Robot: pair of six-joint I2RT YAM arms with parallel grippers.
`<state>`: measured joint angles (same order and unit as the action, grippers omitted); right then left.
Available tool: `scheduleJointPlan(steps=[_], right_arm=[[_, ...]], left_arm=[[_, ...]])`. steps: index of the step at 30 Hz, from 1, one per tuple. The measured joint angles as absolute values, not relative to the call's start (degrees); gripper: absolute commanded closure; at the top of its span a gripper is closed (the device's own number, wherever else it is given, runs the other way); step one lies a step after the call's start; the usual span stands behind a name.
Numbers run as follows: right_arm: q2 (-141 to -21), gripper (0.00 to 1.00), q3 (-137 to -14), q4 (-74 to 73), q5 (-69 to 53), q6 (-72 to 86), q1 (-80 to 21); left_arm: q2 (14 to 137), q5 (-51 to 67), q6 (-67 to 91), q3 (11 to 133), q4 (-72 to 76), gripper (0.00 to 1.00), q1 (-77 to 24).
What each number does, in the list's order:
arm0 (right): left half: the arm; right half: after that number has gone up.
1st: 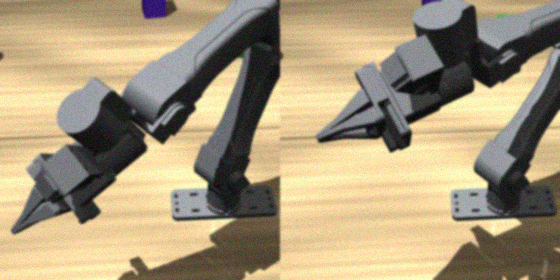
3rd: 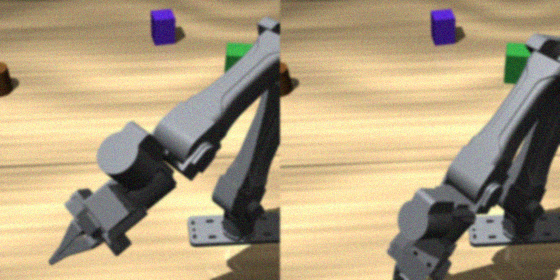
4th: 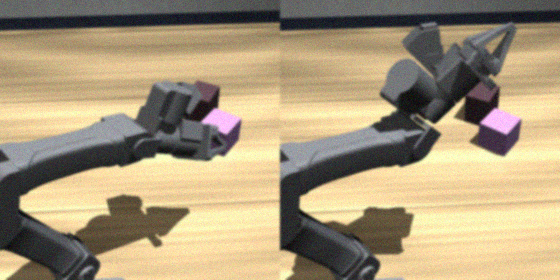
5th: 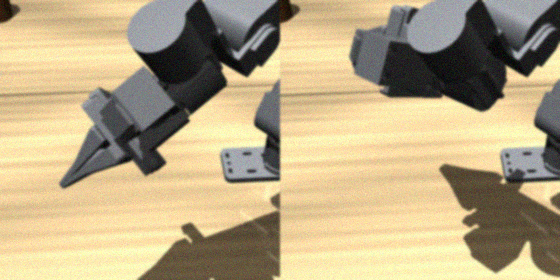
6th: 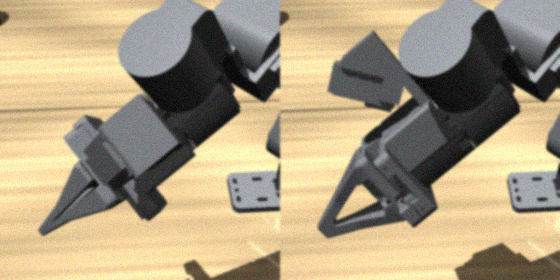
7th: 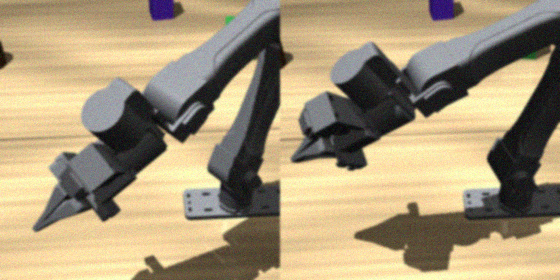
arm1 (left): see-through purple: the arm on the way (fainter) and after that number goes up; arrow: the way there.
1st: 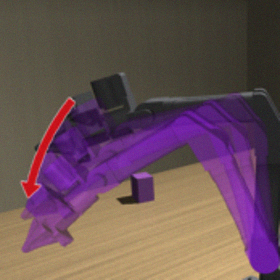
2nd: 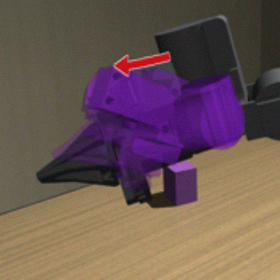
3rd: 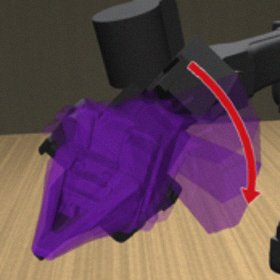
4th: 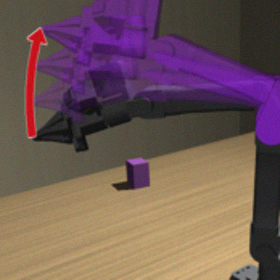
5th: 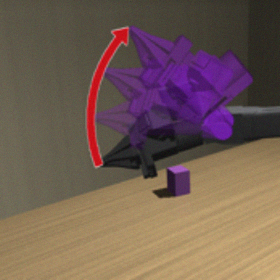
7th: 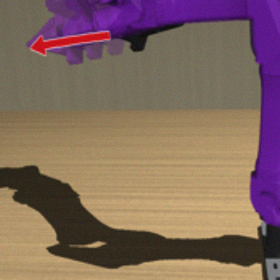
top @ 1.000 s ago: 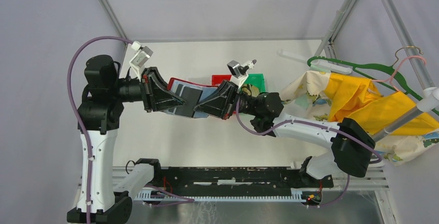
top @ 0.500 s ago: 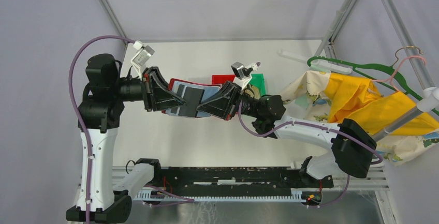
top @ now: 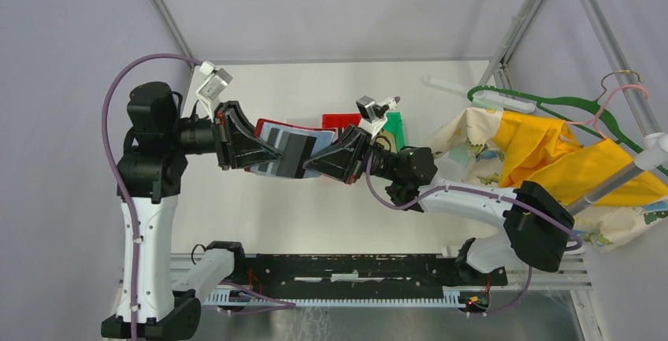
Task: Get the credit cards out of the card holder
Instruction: Remove the credit card from the card holder.
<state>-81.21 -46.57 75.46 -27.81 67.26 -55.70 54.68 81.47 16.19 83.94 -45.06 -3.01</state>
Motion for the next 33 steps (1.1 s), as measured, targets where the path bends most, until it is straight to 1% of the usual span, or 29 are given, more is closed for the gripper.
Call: scheduleJointPlan(steps=[1,3,7,13,19,20,21,23,24,25,33], right_arm=[[-81.1,0.88,-46.3,75.7,-27.8,67.3,-55.7],[-81.1,0.76,-46.1,75.9,-27.8,67.5,-55.6],[-81.1,0.64,-46.2,75.8,-27.9,67.9,-55.5],[-81.7,0.63,-48.3,75.4,-28.0,68.4,-55.5],[-82.0,0.62,-48.9,75.5,-28.0,68.8,-55.4],[-82.0,0.64,-49.0,75.4,-28.0,68.8,-55.4],[-82.0,0.69,-49.0,75.3,-28.0,68.7,-55.4],[-82.0,0.88,-49.1,74.8,-27.9,68.3,-55.4],[-82.0,0.95,-49.1,74.3,-27.9,68.2,-55.4],[-82.0,1.00,-49.1,73.7,-27.9,67.7,-55.4],[-78.2,1.00,-46.4,69.5,-27.7,65.7,-53.5]], left_arm=[[54.7,81.5,16.2,84.0,-45.0,0.82,-3.0],[54.6,81.5,16.2,84.0,-45.0,0.86,-3.0],[54.4,81.4,16.2,84.1,-44.8,0.94,-3.0],[54.1,80.5,17.0,84.1,-44.4,0.98,-3.0],[54.0,78.6,17.4,84.1,-44.4,0.98,-3.0],[54.0,78.1,17.4,84.1,-44.4,0.98,-3.0],[54.0,77.8,17.4,84.1,-44.4,0.98,-3.0],[54.0,76.7,17.3,84.2,-45.1,0.98,-3.0],[54.1,76.4,17.3,84.2,-45.4,0.98,-3.0],[54.1,76.2,17.3,84.4,-45.9,0.98,-3.0],[54.8,73.7,15.6,86.2,-49.0,0.97,-3.0]])
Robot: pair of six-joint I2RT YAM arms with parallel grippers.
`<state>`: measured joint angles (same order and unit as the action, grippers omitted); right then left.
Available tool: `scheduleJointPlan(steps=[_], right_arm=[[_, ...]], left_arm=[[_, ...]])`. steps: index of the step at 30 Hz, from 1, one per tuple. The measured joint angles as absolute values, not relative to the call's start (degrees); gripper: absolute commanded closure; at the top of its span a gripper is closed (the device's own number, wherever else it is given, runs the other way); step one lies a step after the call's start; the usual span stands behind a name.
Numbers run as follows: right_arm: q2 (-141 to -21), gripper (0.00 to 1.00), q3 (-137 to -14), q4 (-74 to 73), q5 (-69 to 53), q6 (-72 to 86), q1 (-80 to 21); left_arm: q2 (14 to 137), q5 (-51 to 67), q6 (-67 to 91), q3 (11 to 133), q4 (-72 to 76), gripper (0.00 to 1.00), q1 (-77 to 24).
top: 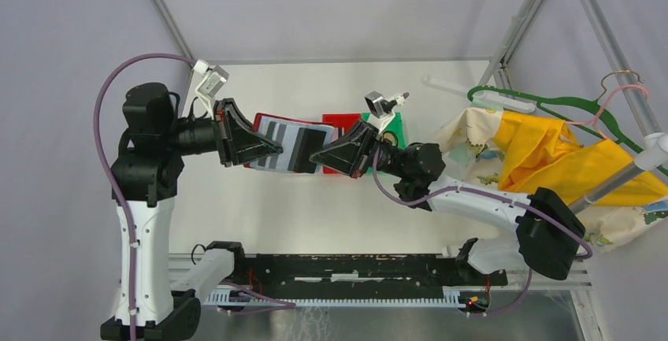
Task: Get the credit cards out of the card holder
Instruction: Remove the credit card from the card holder, then place the credit card in the storage box.
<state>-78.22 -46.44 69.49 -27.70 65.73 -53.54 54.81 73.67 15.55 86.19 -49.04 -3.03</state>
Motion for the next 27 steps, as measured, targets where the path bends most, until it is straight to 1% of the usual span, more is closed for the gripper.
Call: scheduleJointPlan(steps=[5,10,14,17,21,25,27], right_arm=[[-74.6,1.00,-42.6,68.7,-28.1,65.5,-50.4],[-69.7,1.00,-38.8,64.1,-29.6,64.6,-44.2],[-63.9,1.00,-37.0,53.1,-31.1,60.9,-36.6],[-62.7,1.00,-37.6,42.7,-31.0,55.6,-33.2],[-68.2,1.00,-41.2,30.9,-31.0,49.6,-33.1],[-77.8,1.00,-46.8,21.8,-29.3,44.7,-34.9],[-83.7,1.00,-52.0,16.9,-27.7,42.3,-36.5]], left_arm=[[54.8,72.4,13.7,87.5,-50.4,0.97,-3.0],[55.0,71.4,10.9,88.8,-53.3,0.96,-3.0],[55.5,68.7,7.8,90.2,-56.1,0.96,-3.0],[56.1,66.5,4.8,91.3,-58.8,0.96,-3.0],[56.6,65.3,2.9,91.6,-61.1,0.95,-3.0],[56.9,65.0,2.0,91.6,-61.8,0.95,-3.0],[56.8,65.1,1.8,91.6,-62.0,0.95,-3.0]])
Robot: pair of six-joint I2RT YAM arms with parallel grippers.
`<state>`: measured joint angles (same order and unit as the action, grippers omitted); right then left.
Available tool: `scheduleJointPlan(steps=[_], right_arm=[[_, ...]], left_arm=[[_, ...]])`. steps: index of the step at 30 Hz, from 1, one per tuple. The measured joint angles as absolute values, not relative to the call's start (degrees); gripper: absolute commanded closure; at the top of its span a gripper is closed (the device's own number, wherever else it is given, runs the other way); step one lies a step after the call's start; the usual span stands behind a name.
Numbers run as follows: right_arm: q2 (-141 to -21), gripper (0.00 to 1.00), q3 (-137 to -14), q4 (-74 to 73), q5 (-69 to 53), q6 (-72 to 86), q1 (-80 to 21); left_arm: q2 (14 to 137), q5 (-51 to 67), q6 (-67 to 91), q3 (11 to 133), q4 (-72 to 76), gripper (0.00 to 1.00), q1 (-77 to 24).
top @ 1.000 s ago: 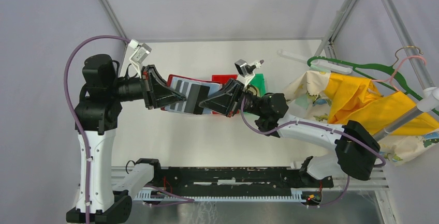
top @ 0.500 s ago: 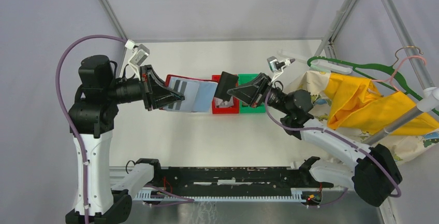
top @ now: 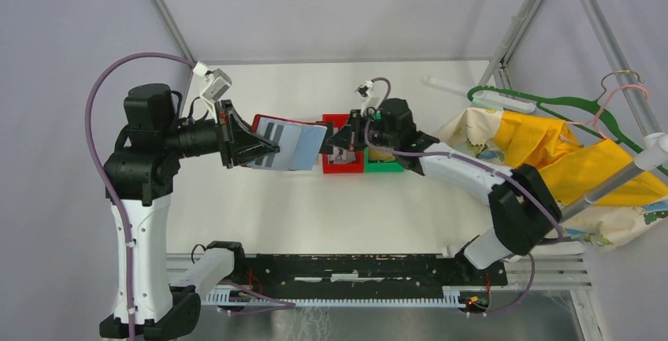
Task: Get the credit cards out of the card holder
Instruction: Place the credit card in the storage box.
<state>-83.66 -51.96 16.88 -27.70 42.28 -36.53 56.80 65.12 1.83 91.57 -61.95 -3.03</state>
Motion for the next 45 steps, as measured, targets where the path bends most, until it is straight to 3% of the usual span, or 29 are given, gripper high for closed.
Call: scheduleJointPlan(steps=[12,23,39,45], right_arm=[[-108.2,1.00,-73.1,6.1,-16.3,39.6,-43.2],[-115.1,1.00,-80.8,1.3,-9.0,40.3,-46.8],[-118.3,0.78,-85.9,-0.2,-5.3,39.0,-47.0],[-116.4,0.51,-87.1,-3.0,-2.1,36.0,-47.0]], left_arm=[[54.6,69.5,1.8,92.2,-62.1,0.96,-3.0],[54.0,70.1,1.8,92.3,-62.1,0.96,-3.0],[52.7,70.7,1.9,93.4,-62.0,0.97,-3.0],[52.6,70.7,1.9,93.5,-62.0,0.96,-3.0]])
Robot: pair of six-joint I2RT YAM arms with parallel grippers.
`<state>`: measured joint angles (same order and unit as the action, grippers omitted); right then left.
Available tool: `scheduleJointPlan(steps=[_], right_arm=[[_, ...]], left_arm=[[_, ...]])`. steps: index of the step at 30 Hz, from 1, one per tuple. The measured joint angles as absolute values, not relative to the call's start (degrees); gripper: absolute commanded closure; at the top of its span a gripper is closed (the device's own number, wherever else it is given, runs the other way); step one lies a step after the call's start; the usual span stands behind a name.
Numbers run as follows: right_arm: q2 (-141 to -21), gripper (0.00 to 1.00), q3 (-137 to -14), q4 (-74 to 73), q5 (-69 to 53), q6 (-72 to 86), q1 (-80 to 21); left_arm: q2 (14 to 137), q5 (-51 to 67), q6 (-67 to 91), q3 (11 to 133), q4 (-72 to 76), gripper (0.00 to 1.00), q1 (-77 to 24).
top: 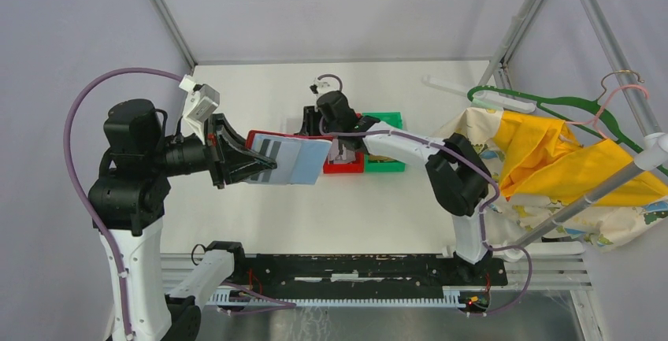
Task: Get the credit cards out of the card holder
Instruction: Place the credit card in the storage box, then remove the credit card from the card holder.
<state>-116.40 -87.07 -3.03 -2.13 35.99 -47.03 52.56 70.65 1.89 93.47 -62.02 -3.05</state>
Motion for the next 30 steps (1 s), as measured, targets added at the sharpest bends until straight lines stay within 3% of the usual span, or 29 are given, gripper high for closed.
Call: scheduleJointPlan(steps=[6,10,17,21,30], right_arm=[[-102.5,0.16,-82.4,-5.5,-1.0,30.5,-45.6],[-85.6,0.02,-75.4,-1.4,-8.0,29.2,-40.4],[-67.9,0.02,-70.7,14.0,-27.2,37.6,-30.1],[-66.6,0.02,-70.0,22.2,-35.1,43.9,-31.9],[-68.6,0.02,-69.9,20.1,-40.6,39.6,-42.3]], left_arm=[[52.1,70.7,1.9,93.5,-62.0,0.96,-3.0],[51.9,71.0,1.8,93.4,-62.0,0.97,-3.0],[51.9,71.1,1.5,93.4,-62.1,0.97,-3.0],[51.9,71.1,-0.4,93.4,-62.7,0.97,-3.0],[53.2,70.7,-7.3,93.5,-68.7,0.97,-3.0]])
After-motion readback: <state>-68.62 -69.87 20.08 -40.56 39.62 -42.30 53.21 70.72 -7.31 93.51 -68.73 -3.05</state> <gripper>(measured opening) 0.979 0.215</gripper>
